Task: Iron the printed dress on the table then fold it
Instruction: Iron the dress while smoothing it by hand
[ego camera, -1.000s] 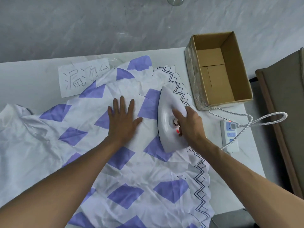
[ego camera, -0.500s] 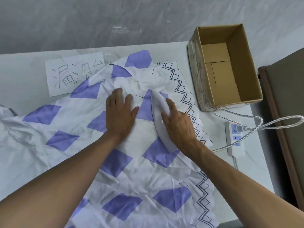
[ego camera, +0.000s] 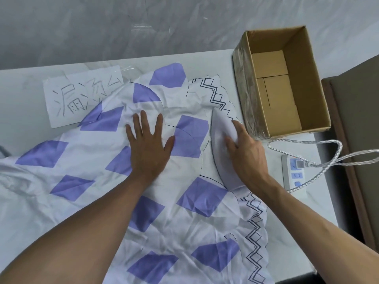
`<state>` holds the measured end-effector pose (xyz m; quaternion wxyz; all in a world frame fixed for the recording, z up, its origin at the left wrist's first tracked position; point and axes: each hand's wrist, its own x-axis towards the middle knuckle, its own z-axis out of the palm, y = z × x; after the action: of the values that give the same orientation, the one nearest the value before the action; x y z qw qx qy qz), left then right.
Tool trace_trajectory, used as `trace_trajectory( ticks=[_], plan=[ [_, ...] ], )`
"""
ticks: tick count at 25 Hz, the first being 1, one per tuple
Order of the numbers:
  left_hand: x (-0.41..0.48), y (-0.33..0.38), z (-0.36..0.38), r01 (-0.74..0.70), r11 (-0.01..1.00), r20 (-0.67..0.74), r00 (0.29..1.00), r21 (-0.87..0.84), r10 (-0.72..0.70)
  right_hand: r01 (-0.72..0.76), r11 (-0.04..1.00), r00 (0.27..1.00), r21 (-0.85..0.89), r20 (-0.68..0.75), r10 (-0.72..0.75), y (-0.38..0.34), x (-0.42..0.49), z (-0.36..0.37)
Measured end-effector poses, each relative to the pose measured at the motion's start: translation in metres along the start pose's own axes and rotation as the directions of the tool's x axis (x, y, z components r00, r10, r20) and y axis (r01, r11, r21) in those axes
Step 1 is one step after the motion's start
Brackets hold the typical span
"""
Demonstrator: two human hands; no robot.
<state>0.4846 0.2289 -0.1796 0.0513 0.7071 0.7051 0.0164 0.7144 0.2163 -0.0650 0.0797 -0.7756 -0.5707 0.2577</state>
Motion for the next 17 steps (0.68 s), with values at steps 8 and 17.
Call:
trace_trajectory(
  ticks=[8,17],
  plan=[
    [0.002,-0.001,-0.001,0.043,0.994,-0.027,0.999,-0.099,-0.046,0.218,0.976,0.975,0.026,0.043,-0.219,-0.086,0.035,0.003],
    [0.004,-0.001,-0.004,0.046,0.998,0.001,0.999,-0.051,-0.046,0.112,0.986,0.993,-0.121,0.06,-0.105,-0.07,0.068,0.011]
  ],
)
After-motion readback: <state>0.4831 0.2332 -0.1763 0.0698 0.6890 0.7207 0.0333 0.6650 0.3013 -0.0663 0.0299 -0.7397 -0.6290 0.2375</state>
